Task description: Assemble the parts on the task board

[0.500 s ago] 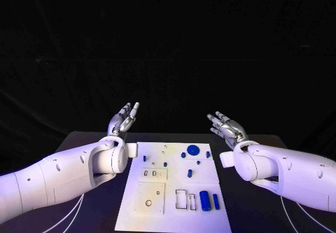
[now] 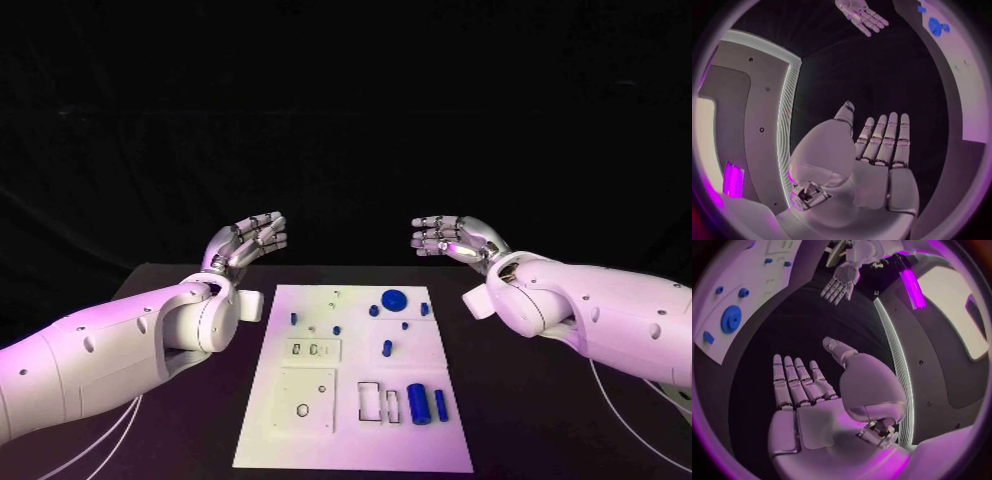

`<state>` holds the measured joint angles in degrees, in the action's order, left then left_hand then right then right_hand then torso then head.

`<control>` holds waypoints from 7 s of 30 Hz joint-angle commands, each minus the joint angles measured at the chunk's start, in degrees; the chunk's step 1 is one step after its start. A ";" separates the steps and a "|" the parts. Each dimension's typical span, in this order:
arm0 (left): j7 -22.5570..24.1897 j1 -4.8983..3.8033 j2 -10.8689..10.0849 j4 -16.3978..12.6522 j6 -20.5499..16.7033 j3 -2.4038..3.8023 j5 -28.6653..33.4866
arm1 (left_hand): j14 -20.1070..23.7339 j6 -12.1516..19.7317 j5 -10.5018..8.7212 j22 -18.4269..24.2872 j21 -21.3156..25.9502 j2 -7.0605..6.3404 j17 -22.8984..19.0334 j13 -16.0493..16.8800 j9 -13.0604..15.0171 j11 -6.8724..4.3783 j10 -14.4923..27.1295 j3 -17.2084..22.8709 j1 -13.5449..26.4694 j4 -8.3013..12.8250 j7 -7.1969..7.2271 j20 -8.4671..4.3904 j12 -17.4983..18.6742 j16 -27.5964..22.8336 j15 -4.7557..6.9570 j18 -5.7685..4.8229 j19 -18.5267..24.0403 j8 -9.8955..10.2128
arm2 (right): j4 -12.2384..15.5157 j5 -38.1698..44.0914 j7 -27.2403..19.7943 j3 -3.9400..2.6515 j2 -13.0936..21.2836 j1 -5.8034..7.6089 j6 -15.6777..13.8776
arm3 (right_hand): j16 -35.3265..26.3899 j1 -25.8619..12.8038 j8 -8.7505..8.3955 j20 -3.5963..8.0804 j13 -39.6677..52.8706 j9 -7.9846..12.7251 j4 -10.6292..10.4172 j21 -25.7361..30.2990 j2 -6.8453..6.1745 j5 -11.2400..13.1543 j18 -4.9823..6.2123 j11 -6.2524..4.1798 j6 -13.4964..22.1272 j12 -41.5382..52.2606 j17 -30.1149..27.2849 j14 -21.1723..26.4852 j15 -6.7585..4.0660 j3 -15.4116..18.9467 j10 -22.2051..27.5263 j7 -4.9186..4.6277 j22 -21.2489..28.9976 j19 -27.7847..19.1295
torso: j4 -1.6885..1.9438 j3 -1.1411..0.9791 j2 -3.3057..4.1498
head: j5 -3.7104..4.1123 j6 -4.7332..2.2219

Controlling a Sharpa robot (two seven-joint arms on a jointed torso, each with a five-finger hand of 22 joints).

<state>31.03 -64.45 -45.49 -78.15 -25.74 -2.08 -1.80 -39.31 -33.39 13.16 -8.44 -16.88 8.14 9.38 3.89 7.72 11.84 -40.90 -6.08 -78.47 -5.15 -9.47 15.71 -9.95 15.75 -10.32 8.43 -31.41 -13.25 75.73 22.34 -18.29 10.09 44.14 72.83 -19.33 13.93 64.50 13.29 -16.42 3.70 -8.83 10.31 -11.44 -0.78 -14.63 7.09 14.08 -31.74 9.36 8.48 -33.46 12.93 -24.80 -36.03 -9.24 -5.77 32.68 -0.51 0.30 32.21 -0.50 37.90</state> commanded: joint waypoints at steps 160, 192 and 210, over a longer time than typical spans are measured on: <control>-10.52 -4.74 -14.66 -23.02 11.80 1.72 -11.01 | -12.46 -9.87 -0.12 -12.24 -21.95 -14.02 27.85 6.06 20.89 -3.04 -8.52 24.62 8.77 6.59 -1.83 -4.87 -12.86 28.50 5.00 1.48 -20.88 -8.54 | -1.10 76.06 30.89 -0.45 -15.15 3.22 -4.68 | 62.30 3.54 2.83 11.11 5.26 -19.58 -1.30 -42.38 -7.58 10.67 2.15 -9.17 -26.37 -5.52 61.83 -52.83 -12.68 -16.61 -31.44 1.15 -34.56 36.90 | 1.59 1.74 11.44 | 0.14 1.24; -10.80 -5.34 -14.44 -23.48 12.22 1.73 -11.04 | -12.43 -9.76 -0.15 -12.34 -22.06 -14.01 27.81 5.98 20.89 -2.99 -8.33 24.60 8.82 6.46 -1.89 -4.82 -12.86 28.55 4.95 1.49 -20.76 -8.51 | -6.81 75.92 30.89 -0.46 -20.87 2.49 -5.45 | 62.68 3.04 2.58 11.00 5.06 -19.82 -1.82 -42.82 -8.15 10.23 2.13 -9.02 -25.89 -5.74 62.02 -52.88 -12.55 -17.07 -30.97 1.04 -35.16 36.66 | 2.24 1.95 12.43 | -0.35 0.64; -10.98 -5.65 -14.34 -23.49 12.64 1.73 -11.04 | -12.39 -9.68 -0.25 -12.41 -22.14 -14.07 27.78 5.93 20.91 -2.96 -8.24 24.54 8.88 6.35 -1.93 -4.78 -12.89 28.58 4.92 1.49 -20.66 -8.49 | -9.20 75.77 30.65 -0.46 -22.29 2.23 -5.09 | 62.59 2.88 2.35 10.90 4.91 -19.91 -1.96 -42.52 -8.54 10.13 2.23 -8.86 -25.51 -5.81 61.74 -52.77 -12.43 -17.36 -30.51 0.89 -34.83 36.17 | 2.30 2.06 12.71 | -0.48 0.84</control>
<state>19.87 -70.02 -59.97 -101.49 -14.32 -0.40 -13.09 -52.20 -43.53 13.29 -20.76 -38.78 -5.59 37.23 9.89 28.58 8.91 -49.45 18.42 -69.96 1.57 -11.25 10.95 -22.62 44.15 -5.34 9.27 -52.52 -21.92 66.65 97.45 12.35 9.64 21.94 75.09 -24.66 76.23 67.36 15.88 -5.54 8.67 -28.69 8.37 -54.02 -8.85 -4.11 10.22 5.20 -57.63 3.93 70.26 -83.93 0.72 -41.84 -66.86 -8.27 -40.69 69.26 1.76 2.32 44.82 -0.91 38.69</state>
